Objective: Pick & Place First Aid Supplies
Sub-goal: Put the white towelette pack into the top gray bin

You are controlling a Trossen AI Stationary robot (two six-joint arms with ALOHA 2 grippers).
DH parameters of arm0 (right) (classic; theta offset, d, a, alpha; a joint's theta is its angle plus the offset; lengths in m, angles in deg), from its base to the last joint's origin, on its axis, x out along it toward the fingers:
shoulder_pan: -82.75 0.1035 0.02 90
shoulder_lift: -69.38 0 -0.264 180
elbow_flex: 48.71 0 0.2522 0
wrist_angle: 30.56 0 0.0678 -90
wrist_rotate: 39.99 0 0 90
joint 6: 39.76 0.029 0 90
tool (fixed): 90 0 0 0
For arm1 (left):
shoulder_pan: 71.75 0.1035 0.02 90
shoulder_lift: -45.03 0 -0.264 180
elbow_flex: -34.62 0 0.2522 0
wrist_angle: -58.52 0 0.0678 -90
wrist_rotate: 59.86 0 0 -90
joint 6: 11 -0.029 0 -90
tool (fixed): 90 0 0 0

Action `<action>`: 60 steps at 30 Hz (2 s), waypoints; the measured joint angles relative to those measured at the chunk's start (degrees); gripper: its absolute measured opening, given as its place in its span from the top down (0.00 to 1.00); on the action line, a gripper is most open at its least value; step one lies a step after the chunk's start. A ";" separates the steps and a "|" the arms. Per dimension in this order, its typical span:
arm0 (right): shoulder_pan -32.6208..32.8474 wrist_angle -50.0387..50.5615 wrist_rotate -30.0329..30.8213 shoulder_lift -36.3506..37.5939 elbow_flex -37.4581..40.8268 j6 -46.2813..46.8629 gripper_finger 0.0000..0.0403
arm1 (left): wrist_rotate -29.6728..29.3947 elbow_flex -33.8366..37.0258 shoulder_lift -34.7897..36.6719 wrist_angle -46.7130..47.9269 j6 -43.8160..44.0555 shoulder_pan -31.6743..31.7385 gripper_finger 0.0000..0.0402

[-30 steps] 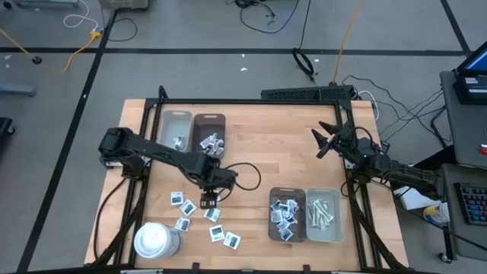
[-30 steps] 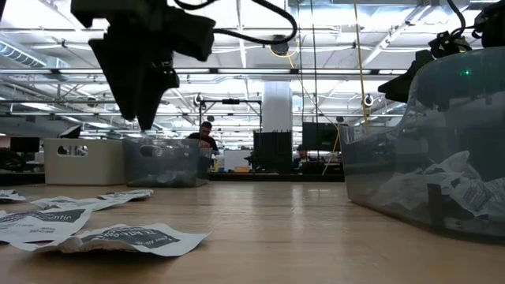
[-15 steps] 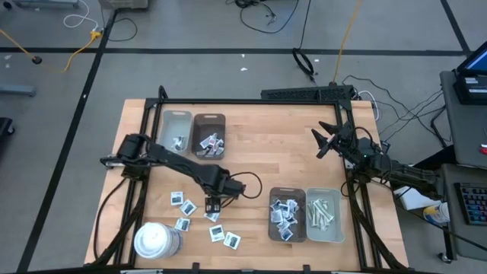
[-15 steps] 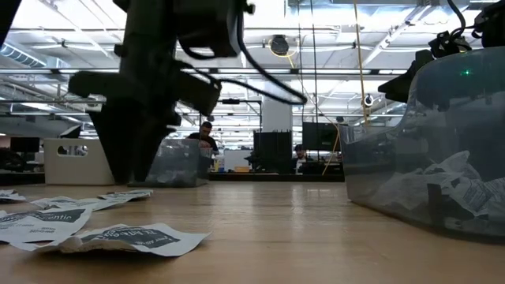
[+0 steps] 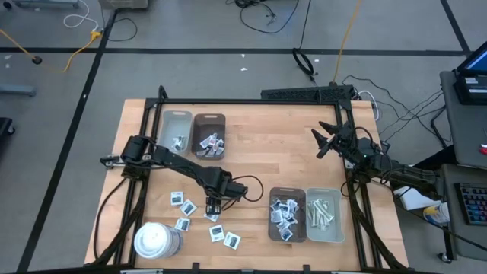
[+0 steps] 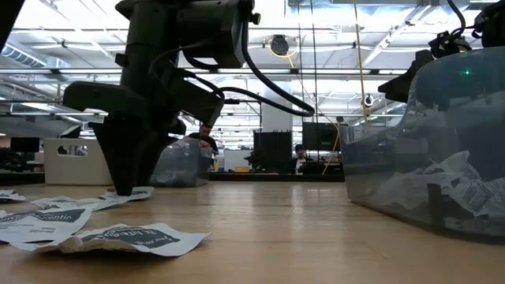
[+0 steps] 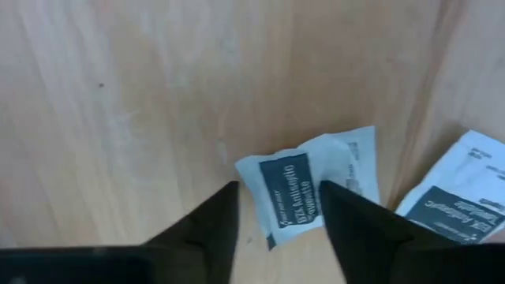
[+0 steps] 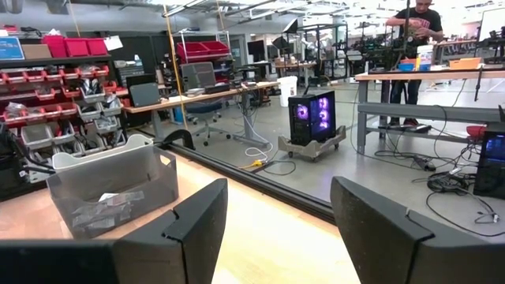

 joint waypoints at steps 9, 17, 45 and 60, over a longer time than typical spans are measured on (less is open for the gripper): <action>0.00 0.00 0.00 -0.01 -0.02 -0.02 0.46 | 1.83 0.02 0.00 -0.32 -2.12 0.07 0.97; 0.00 0.00 -0.01 -0.01 -0.02 -0.02 0.45 | 4.66 0.26 2.10 1.08 -2.58 1.19 0.99; 0.00 0.00 0.00 -0.01 -0.02 0.00 0.45 | 7.04 0.09 22.16 15.60 7.71 8.24 0.99; 0.00 0.00 0.04 0.01 0.00 -0.02 0.45 | 7.16 4.37 28.05 15.91 10.07 30.02 1.00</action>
